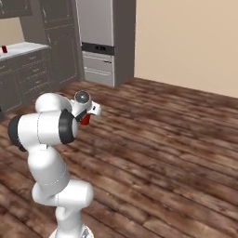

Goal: Four empty soda cans are scattered around the kitchen. Gather all the cans and cluster them next to the stove for recycling.

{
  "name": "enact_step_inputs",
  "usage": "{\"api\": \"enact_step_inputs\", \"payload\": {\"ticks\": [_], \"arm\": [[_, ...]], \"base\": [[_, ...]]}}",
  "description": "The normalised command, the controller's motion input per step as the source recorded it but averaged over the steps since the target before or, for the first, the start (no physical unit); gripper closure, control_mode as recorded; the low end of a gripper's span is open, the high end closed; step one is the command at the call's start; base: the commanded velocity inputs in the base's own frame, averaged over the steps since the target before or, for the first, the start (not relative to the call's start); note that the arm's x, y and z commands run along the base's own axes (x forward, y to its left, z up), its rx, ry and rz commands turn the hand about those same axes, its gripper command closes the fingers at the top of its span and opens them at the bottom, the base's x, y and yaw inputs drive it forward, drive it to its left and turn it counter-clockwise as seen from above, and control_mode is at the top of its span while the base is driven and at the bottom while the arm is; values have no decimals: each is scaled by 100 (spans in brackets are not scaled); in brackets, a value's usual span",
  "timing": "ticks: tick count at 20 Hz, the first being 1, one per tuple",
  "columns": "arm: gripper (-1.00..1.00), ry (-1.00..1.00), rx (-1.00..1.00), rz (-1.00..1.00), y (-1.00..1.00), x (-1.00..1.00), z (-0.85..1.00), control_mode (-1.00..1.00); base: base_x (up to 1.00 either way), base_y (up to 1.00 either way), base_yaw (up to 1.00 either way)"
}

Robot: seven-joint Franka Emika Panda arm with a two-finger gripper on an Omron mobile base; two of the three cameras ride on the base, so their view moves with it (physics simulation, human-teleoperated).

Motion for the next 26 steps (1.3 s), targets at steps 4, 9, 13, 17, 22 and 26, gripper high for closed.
{"api": "enact_step_inputs", "payload": {"ticks": [4, 9, 13, 17, 22, 26], "arm": [[100, 0, 0, 0, 0, 0, 0, 100], [100, 0, 0, 0, 0, 0, 0, 100], [100, 0, 0, 0, 0, 0, 0, 100], [100, 0, 0, 0, 0, 0, 0, 100], [100, 0, 0, 0, 0, 0, 0, 100], [100, 0, 0, 0, 0, 0, 0, 100]], "base": [[67, 32, 17], [67, 33, 18], [73, 34, 15], [80, 32, 16], [80, 30, 17], [81, 31, 19]]}}
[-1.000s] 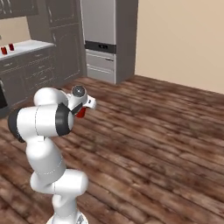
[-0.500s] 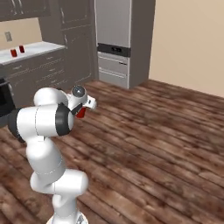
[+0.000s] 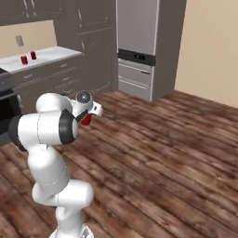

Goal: Four empty soda cans are scattered around the kitchen. Gather all the cans and cluster them next to the stove for recycling.

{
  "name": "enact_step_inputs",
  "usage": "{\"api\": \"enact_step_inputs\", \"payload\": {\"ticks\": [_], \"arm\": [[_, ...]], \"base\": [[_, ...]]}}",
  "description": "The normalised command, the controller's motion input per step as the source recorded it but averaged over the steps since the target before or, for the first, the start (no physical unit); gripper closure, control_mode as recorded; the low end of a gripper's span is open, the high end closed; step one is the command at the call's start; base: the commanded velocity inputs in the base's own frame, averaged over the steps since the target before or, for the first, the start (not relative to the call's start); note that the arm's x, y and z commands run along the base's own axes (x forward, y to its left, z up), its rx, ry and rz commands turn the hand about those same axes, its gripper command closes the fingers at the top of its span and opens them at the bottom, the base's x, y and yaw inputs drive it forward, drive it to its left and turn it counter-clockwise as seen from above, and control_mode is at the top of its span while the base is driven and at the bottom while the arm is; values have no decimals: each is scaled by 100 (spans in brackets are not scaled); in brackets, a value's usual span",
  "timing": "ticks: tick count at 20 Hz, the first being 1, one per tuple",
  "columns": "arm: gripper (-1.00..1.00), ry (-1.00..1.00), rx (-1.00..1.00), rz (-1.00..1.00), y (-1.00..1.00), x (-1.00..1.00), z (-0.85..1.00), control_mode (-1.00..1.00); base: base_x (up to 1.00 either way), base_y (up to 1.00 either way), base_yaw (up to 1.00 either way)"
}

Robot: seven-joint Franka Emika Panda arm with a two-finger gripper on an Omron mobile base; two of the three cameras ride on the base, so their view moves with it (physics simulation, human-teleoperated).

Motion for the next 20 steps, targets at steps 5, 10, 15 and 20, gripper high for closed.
{"api": "enact_step_inputs", "payload": {"ticks": [5, 10, 15, 20], "arm": [[100, 0, 0, 0, 0, 0, 0, 100], [100, 0, 0, 0, 0, 0, 0, 100], [100, 0, 0, 0, 0, 0, 0, 100], [100, 0, 0, 0, 0, 0, 0, 100]], "base": [[80, 31, 20], [77, 32, 20], [77, 33, 19], [71, 34, 19]]}}
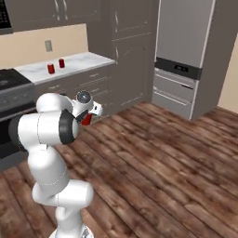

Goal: Four empty soda cans are scattered around the kitchen. Gather all the cans and cluster them next to the stove for recycling.

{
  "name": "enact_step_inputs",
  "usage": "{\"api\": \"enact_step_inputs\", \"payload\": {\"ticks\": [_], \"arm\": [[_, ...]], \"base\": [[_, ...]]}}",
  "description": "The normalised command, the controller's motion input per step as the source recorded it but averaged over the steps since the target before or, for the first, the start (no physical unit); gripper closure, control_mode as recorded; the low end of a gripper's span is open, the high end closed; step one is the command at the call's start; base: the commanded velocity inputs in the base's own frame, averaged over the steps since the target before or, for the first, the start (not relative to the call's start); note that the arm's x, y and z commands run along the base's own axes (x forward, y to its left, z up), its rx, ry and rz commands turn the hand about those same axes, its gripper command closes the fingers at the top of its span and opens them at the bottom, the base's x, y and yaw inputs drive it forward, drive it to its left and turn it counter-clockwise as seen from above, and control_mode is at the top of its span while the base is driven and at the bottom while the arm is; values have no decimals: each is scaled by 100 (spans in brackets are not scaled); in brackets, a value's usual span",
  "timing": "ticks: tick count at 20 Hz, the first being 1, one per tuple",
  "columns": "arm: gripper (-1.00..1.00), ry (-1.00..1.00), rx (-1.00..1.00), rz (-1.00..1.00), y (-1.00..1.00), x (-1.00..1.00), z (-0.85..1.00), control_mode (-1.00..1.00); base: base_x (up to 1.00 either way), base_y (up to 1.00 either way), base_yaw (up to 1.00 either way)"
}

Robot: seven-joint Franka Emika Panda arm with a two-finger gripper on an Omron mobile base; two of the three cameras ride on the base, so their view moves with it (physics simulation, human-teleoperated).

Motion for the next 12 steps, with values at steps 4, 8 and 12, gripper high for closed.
{"api": "enact_step_inputs", "payload": {"ticks": [4, 8, 12], "arm": [[100, 0, 0, 0, 0, 0, 0, 100], [100, 0, 0, 0, 0, 0, 0, 100], [100, 0, 0, 0, 0, 0, 0, 100]], "base": [[77, 31, 17], [79, 25, 16], [82, 7, 13]]}}
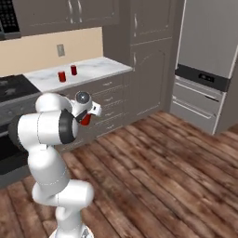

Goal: Four empty soda cans are scattered around the kitchen. Gather all the cans and cluster them next to the stove for recycling.

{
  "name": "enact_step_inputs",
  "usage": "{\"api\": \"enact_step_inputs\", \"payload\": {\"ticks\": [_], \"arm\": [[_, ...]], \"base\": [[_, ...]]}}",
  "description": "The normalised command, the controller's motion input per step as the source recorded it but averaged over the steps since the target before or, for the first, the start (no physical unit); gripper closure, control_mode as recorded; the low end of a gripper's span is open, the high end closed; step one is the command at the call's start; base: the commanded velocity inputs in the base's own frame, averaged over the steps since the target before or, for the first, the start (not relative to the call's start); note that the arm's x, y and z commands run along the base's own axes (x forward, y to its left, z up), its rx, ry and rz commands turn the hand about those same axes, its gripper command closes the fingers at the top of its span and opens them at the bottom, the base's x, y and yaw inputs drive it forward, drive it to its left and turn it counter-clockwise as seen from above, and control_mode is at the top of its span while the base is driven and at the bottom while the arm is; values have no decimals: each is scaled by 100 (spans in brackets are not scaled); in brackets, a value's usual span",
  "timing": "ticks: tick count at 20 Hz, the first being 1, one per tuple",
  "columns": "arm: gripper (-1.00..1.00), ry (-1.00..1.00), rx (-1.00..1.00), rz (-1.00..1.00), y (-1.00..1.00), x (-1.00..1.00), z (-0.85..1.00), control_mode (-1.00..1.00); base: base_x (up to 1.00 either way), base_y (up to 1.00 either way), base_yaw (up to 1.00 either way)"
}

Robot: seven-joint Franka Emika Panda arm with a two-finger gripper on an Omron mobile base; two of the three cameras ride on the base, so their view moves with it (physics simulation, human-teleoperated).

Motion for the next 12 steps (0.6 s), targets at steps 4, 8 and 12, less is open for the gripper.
{"api": "enact_step_inputs", "payload": {"ticks": [4, 8, 12], "arm": [[100, 0, 0, 0, 0, 0, 0, 100], [100, 0, 0, 0, 0, 0, 0, 100], [100, 0, 0, 0, 0, 0, 0, 100]], "base": [[78, 2, 12], [68, 4, 14], [60, 8, 19]]}}
